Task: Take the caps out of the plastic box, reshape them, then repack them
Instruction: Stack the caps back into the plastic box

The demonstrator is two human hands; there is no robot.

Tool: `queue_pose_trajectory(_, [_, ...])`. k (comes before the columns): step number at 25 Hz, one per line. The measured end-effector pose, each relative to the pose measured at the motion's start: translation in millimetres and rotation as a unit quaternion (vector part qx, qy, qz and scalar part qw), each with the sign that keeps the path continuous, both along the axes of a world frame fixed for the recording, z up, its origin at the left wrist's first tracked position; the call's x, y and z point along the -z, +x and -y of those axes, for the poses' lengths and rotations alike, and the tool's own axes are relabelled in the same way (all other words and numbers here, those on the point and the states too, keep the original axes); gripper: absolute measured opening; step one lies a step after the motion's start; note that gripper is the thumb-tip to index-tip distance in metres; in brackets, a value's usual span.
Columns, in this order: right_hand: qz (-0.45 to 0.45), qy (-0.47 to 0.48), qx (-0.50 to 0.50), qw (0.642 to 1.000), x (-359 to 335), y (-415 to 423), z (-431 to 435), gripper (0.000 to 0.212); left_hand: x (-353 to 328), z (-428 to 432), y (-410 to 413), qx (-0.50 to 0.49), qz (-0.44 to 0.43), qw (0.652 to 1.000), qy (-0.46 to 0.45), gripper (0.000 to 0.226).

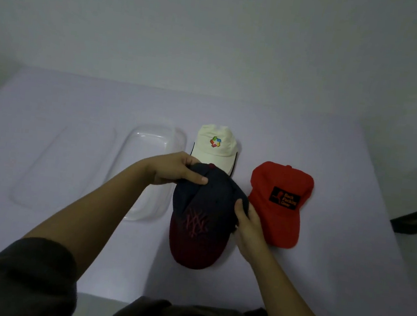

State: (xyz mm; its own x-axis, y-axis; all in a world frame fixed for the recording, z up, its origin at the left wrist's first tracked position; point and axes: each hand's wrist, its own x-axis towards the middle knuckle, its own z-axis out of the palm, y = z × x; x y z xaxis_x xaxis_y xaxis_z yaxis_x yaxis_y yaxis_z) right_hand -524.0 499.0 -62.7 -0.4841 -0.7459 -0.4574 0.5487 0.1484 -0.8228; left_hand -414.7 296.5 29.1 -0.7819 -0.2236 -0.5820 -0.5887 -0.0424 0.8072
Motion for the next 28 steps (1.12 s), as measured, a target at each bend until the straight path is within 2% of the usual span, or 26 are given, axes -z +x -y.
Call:
queue_pose_trajectory(3, [0.032,-0.033,0.042,0.998,-17.6,13.9,28.9,0.058,-33.5,16.6,15.9,0.033,-0.011,0.998,-0.06,0.024])
queue_pose_trajectory(6, [0.033,-0.07,0.028,0.997,-41.0,39.1,68.4,0.041,-67.6,45.6,45.8,0.034,0.009,0.99,-0.137,0.008])
queue_pose_trajectory(7, [0.036,-0.077,0.018,0.996,-48.8,51.3,84.6,0.032,-77.5,59.0,59.6,0.026,0.004,0.989,-0.143,0.011])
queue_pose_trajectory(9, [0.015,-0.075,-0.004,0.997,-60.9,75.0,117.8,0.026,-91.3,89.0,88.8,0.0,-0.018,0.992,-0.126,0.031])
queue_pose_trajectory(12, [-0.083,-0.021,-0.056,0.995,-63.1,107.1,158.4,0.037,-92.7,125.5,128.9,-0.014,-0.043,0.994,-0.096,0.045])
queue_pose_trajectory(16, [-0.295,0.066,-0.094,0.949,-48.3,127.3,179.7,0.036,-55.8,151.0,151.9,-0.029,-0.048,0.994,-0.097,0.026])
queue_pose_trajectory(19, [-0.34,0.097,-0.097,0.93,-41.7,131.1,191.6,0.034,-32.5,163.4,157.3,-0.044,-0.062,0.994,-0.077,0.025])
queue_pose_trajectory(22, [-0.418,0.15,-0.103,0.89,-35.1,130.9,202.0,0.036,-22.7,173.7,157.8,-0.058,-0.075,0.994,-0.061,0.027])
queue_pose_trajectory(26, [-0.417,0.188,-0.09,0.885,-29.2,130.7,210.8,0.031,-18.2,182.8,147.3,-0.052,-0.068,0.994,-0.063,0.022])
queue_pose_trajectory(27, [-0.456,0.212,-0.112,0.857,-28.1,129.9,210.2,0.031,-13.4,183.9,145.2,-0.04,-0.057,0.996,-0.063,0.022])
queue_pose_trajectory(28, [-0.507,0.243,-0.149,0.814,-26.1,129.4,207.9,0.03,-6.7,184.5,143.8,-0.03,-0.044,0.997,-0.06,0.023])
